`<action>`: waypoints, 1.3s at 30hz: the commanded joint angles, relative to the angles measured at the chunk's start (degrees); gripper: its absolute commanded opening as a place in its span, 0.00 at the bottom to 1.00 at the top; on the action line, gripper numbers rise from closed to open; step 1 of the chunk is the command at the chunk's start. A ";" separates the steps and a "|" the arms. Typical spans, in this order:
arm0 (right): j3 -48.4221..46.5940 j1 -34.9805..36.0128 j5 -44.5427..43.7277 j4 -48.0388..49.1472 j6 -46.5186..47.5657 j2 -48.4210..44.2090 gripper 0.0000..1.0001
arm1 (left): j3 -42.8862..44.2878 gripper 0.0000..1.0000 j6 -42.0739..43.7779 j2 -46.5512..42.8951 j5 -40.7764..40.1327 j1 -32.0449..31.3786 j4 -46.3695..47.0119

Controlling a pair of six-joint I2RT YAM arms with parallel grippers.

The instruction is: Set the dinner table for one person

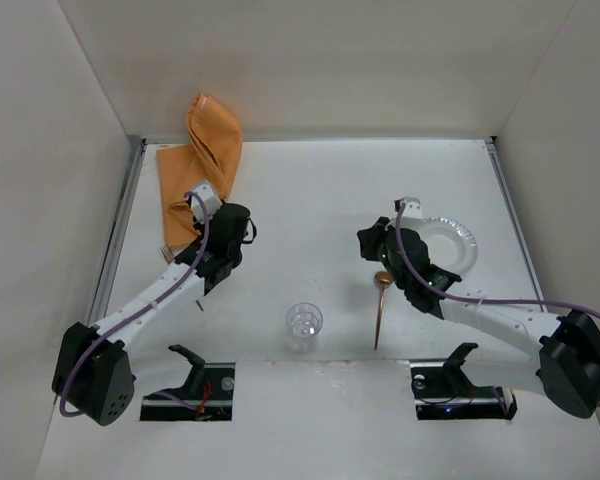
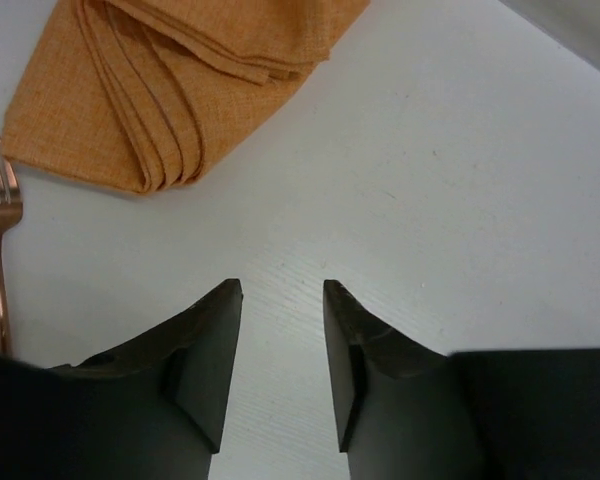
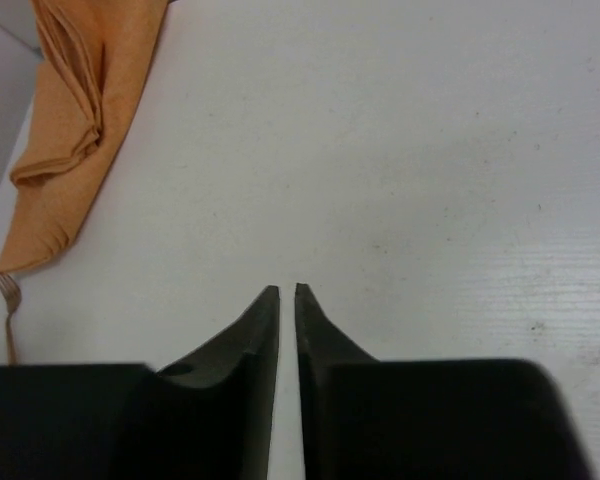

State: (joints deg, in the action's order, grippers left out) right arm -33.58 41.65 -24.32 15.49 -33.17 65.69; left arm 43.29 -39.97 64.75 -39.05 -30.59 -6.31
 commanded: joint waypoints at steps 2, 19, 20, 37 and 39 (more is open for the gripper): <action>-3.15 0.05 1.46 0.61 0.30 1.80 0.02 | 5.04 0.16 4.02 5.54 -2.00 3.20 9.28; -5.35 0.58 2.69 -0.10 1.70 6.38 0.41 | 42.11 0.63 19.57 42.63 5.55 15.33 2.19; -5.44 0.58 2.69 -0.10 1.70 6.38 0.42 | 44.58 0.63 20.10 44.83 5.56 15.86 0.52; -5.53 1.02 2.78 -0.10 1.97 6.12 0.49 | 56.99 0.65 26.78 60.58 6.26 20.09 -2.31; -5.70 1.20 2.78 -0.10 1.97 6.47 0.49 | 57.17 0.65 26.78 61.02 7.05 20.44 -1.96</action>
State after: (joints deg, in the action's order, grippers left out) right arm -36.69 42.09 -21.96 13.96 -31.88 72.05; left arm 97.56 -15.00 126.17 -34.02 -11.09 -8.01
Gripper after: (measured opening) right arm 0.492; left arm 0.651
